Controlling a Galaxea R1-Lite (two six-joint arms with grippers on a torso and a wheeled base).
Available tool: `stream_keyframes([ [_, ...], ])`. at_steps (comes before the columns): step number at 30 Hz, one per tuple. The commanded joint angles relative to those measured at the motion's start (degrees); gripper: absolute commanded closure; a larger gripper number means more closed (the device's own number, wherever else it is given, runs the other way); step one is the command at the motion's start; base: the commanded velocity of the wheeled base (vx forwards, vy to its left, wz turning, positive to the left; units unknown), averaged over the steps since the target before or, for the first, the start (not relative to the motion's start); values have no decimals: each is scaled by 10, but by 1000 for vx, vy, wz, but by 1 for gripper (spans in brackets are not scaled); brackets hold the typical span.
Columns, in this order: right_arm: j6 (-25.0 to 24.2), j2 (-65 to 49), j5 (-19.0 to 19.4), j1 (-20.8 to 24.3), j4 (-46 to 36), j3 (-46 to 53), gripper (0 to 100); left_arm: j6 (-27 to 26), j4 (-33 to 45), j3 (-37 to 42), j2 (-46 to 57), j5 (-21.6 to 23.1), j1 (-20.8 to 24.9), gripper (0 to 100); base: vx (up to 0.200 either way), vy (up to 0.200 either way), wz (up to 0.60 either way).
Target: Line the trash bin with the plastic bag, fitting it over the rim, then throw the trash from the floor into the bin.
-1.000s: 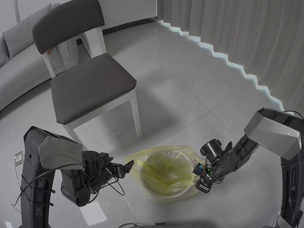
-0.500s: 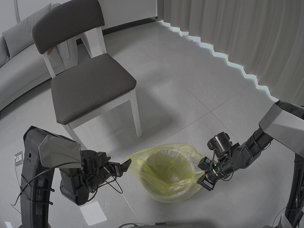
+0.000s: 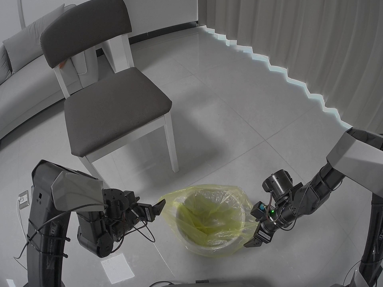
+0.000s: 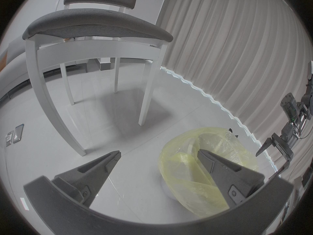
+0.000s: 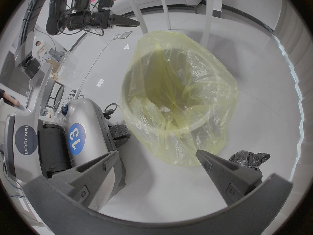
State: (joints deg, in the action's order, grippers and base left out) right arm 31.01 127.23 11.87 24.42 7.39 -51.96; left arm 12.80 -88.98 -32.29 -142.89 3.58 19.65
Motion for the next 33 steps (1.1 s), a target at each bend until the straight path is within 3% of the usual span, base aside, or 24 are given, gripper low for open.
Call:
stream_keyframes([
  [1,-7,-9,2,-21,3,-7,0,-1,-10,-22,-19,1,-6,0,0,0,0],
  [6,-55,-6,-12,-49,-1,-28,0,-4,-5,-41,-32,2,-9,0,0,0,0],
  [10,-78,13,-39,-64,-11,-47,0,-5,55,-58,-22,18,-10,0,0,0,0],
  [17,-80,28,-45,-78,-64,-82,0,-4,100,-77,-8,41,-8,0,0,0,0],
  [24,-82,74,-85,-78,-81,-137,0,-5,141,-124,-30,41,-21,0,0,0,0],
  [33,-75,137,-120,-75,-144,-240,0,-8,269,-224,-50,37,-33,0,0,0,0],
])
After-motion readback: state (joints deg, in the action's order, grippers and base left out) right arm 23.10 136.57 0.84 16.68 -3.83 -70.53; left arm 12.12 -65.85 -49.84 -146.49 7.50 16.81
